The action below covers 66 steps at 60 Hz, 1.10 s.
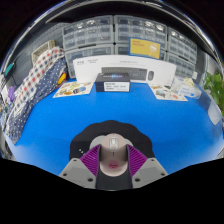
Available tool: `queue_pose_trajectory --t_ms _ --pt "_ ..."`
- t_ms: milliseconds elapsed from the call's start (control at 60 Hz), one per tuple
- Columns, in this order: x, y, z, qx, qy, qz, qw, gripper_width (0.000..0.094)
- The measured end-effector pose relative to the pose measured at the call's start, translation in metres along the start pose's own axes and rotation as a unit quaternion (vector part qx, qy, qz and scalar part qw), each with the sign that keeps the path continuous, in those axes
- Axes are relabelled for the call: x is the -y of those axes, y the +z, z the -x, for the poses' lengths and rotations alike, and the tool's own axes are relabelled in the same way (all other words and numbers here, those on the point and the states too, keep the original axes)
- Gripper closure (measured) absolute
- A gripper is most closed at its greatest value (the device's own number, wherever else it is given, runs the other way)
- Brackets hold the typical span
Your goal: Arrange mouse
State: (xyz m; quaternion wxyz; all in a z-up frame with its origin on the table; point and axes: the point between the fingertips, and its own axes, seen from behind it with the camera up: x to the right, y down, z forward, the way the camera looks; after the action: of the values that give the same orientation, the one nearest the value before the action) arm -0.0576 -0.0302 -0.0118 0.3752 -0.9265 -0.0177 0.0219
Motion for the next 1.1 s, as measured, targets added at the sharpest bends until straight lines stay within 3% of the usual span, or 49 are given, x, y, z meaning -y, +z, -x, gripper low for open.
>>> queue_pose_trajectory --t_ms 367,417,483,600,683,917,1100 --pt "0.0 0.004 0.001 -0.01 0.005 -0.02 1.0 0.0427" --pt "-0.002 0.002 0.007 0.001 0.002 -0.009 1.0 0.0286" --pt "-0.003 -0.002 0.007 -0.006 -0.013 0.009 1.0 0.0188" --pt "0.011 -0.028 0.014 -0.019 -0.042 0.002 0.999 0.0187" --pt "0.028 -0.058 0.025 -0.013 -0.031 -0.021 0.999 0.0112" --pt "0.063 -0.16 0.051 -0.011 -0.01 -0.094 0.995 0.0109" --pt "0.062 -0.218 0.06 -0.012 -0.002 -0.122 0.993 0.0112"
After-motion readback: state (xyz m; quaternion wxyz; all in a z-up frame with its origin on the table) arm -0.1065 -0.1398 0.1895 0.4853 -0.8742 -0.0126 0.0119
